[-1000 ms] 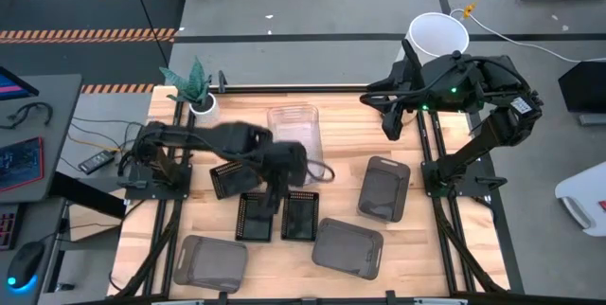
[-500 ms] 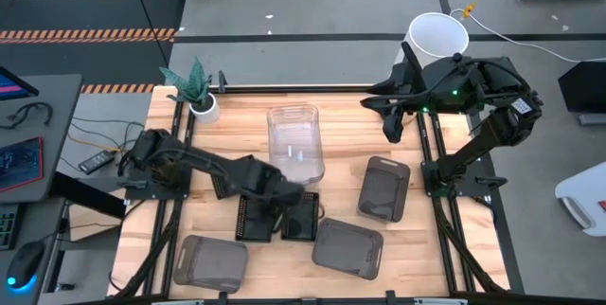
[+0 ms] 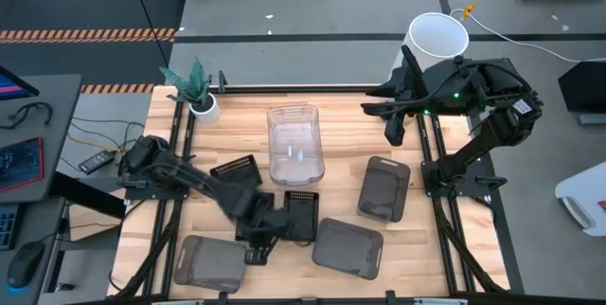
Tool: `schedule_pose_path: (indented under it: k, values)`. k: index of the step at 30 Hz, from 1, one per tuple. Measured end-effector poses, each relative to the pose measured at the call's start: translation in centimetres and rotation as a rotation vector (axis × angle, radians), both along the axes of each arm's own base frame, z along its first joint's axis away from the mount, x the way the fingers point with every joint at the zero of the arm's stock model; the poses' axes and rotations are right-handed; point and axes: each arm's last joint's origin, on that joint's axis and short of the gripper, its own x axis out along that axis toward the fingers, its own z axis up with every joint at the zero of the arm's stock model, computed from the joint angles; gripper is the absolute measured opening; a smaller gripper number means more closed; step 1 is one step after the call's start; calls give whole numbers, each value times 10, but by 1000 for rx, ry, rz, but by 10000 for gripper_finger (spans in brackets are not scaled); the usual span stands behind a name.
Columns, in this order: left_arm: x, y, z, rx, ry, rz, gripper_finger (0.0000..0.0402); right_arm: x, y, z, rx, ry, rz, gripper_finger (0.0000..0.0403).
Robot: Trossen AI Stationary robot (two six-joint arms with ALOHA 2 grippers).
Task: Stack baskets by color
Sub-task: Stack the middle black bin on the middle black bin
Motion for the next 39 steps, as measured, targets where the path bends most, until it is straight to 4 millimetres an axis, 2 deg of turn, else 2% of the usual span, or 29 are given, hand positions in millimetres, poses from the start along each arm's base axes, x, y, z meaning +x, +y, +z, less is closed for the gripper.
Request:
schedule_pose_path:
  k: [5, 10, 13, 17, 22, 26, 30, 34, 39]
  values:
    - [-9, -21, -2, 122, -68, 51, 139, -1, 5, 0, -2, 1, 24, 145]
    - [-8, -30, -19, 182, -42, 43, 205, -1, 9, 0, -4, 1, 46, 145]
    - [-5, -32, -32, 236, -31, 45, 223, -1, 10, 0, -3, 0, 50, 145]
    - [-1, -35, -47, 255, 9, 43, 227, -2, 12, 0, -1, 0, 60, 145]
    - [1, -36, -68, 303, 83, 32, 204, -2, 13, 0, -1, -1, 66, 145]
    - [0, -35, -78, 330, 126, 23, 169, -2, 13, 0, -1, -3, 66, 145]
    - [1, -34, -79, 359, 111, 20, 109, -2, 13, 0, -1, -1, 66, 145]
    - [3, -30, -79, 372, 115, 31, 25, -2, 13, 0, -5, 2, 69, 145]
    - [7, -22, -67, 364, 105, 60, 8, -2, 13, 0, -13, 4, 75, 145]
